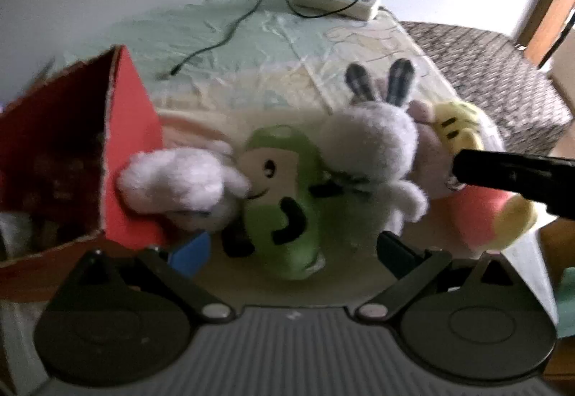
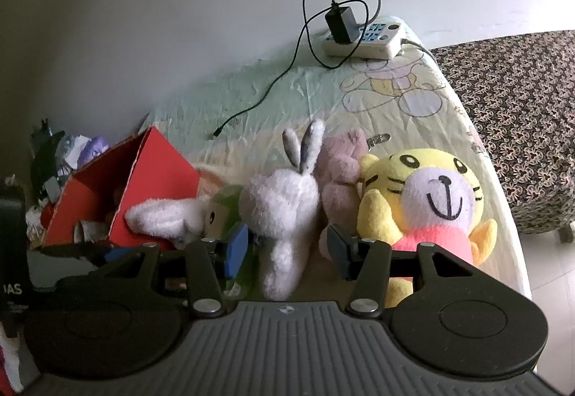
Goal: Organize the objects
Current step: 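Reach the right gripper to the white bunny plush and grasp it, then carry the bunny with the right gripper into the red box and release, then withdraw the right gripper from the box toward the remaining plush toys, then grasp the yellow tiger plush in the pink shirt with the right gripper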
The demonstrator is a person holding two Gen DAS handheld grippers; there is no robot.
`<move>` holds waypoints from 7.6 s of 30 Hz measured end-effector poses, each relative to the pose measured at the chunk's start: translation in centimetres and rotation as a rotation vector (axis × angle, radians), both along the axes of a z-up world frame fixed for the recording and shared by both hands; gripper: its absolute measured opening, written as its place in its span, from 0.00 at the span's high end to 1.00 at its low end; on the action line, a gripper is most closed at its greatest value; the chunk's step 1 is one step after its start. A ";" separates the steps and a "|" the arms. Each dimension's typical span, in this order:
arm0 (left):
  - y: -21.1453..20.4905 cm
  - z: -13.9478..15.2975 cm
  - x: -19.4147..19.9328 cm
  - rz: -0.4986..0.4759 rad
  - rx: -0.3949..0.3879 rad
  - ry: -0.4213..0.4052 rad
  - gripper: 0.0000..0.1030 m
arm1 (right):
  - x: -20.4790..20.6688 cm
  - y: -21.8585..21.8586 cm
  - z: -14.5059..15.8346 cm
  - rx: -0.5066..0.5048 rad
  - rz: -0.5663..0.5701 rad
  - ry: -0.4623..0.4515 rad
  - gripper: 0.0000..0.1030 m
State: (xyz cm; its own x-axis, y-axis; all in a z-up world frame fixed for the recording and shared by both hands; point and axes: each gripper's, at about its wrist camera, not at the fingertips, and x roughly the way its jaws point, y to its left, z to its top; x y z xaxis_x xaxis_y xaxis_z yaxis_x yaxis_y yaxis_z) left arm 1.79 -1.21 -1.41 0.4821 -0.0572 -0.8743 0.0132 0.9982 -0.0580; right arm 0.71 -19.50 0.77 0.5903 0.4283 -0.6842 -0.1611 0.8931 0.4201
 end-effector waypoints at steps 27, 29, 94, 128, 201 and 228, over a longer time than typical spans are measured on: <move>-1.2 -1.2 4.0 -0.076 -0.117 0.021 0.01 | 5.5 0.7 -3.2 0.098 0.095 0.096 0.48; -1.1 -1.5 4.4 -0.072 -0.117 0.030 0.01 | 5.9 0.8 -3.5 0.099 0.096 0.106 0.48; 30.6 5.2 -7.1 0.227 -0.074 -0.295 0.42 | 8.1 35.1 0.0 0.462 0.385 0.053 0.64; 31.0 3.0 -7.8 0.278 0.018 -0.216 0.16 | 6.5 34.1 -1.9 0.375 0.364 0.017 0.54; 2.0 4.0 -2.8 -0.022 0.028 -0.145 0.14 | -1.2 -0.1 -5.0 0.449 -0.060 0.014 0.54; -13.0 1.2 2.0 -0.439 -0.221 -0.052 0.14 | -4.6 -15.6 -11.1 0.414 -0.572 0.069 0.49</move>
State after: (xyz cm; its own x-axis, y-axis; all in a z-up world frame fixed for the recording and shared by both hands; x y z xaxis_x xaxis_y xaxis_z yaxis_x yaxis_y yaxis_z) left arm 3.79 -14.21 -0.18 0.4137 -0.4462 -0.7936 0.4381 0.8617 -0.2561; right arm -3.86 -35.07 -10.33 0.7617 0.2972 -0.5758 0.3247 0.5940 0.7360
